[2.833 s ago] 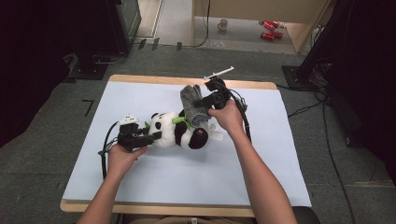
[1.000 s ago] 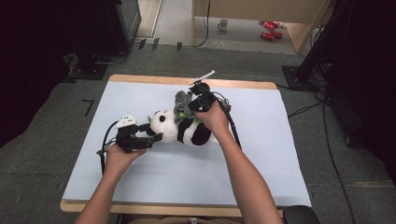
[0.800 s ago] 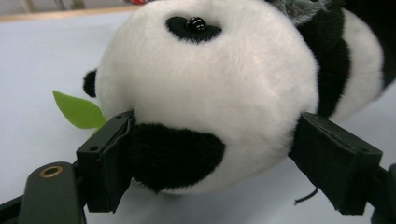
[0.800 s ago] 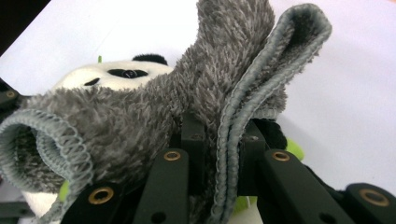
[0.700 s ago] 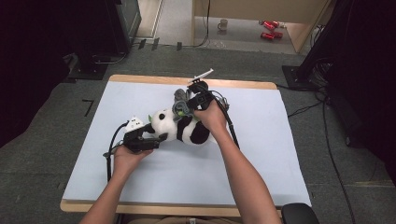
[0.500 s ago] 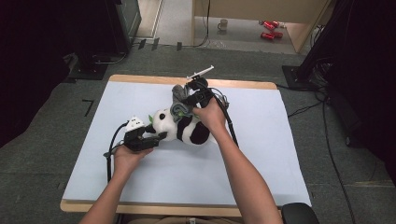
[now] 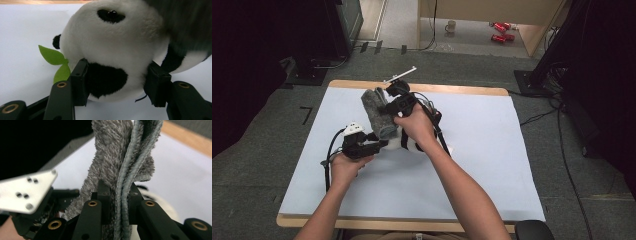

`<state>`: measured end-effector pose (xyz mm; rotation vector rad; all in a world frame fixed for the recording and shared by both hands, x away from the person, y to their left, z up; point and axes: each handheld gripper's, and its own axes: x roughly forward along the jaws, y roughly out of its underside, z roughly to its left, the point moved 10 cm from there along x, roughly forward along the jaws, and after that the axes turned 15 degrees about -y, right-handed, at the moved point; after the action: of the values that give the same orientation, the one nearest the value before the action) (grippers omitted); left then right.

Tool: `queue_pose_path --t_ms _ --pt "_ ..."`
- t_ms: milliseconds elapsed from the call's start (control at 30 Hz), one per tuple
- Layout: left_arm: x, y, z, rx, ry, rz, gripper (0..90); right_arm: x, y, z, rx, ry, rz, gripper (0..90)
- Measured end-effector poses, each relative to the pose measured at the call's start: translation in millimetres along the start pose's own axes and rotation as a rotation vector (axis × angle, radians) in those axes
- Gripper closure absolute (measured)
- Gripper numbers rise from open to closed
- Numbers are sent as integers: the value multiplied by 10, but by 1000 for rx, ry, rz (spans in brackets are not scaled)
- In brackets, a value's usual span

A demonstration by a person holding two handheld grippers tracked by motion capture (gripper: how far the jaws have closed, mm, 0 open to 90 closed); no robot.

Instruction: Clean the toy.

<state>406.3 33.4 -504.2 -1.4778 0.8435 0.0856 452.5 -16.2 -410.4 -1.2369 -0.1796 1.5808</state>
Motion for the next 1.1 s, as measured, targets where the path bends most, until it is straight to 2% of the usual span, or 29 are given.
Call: queue_pose_path --t_ms 33,100,133,233,400,500,600,667,733,867,1033,1100 --pt "2 -11 -1 -7 -3 -2 464 57 48 -18 2 11 24 796" --pt "9 -20 -5 -14 -8 0 467 169 170 -58 38 5 64 796" --pt "29 7 -3 -1 -17 23 469 227 245 -90 46 9 86 796" --pt "48 24 -9 -3 -9 32 477 271 350 -163 46 19 90 797" --pt "64 54 -17 -20 14 35 498 133 375 -255 15 80 121 797" --pt "67 66 -9 -13 13 35 501 30 399 -300 -9 126 149 799" --pt "64 74 -3 -7 16 35 501 -71 416 -343 -9 134 148 801" --pt "69 76 0 -17 21 27 502 -125 423 -365 -9 132 146 801" --pt "71 81 9 -23 24 24 502 -193 429 -411 -16 155 153 801" --pt "68 85 15 -22 29 27 502 -368 467 -562 23 180 140 802" --pt "67 88 12 -18 28 23 502 -520 534 -705 86 166 102 799" --pt "63 88 12 -17 29 24 502 -558 532 -726 94 163 93 799"
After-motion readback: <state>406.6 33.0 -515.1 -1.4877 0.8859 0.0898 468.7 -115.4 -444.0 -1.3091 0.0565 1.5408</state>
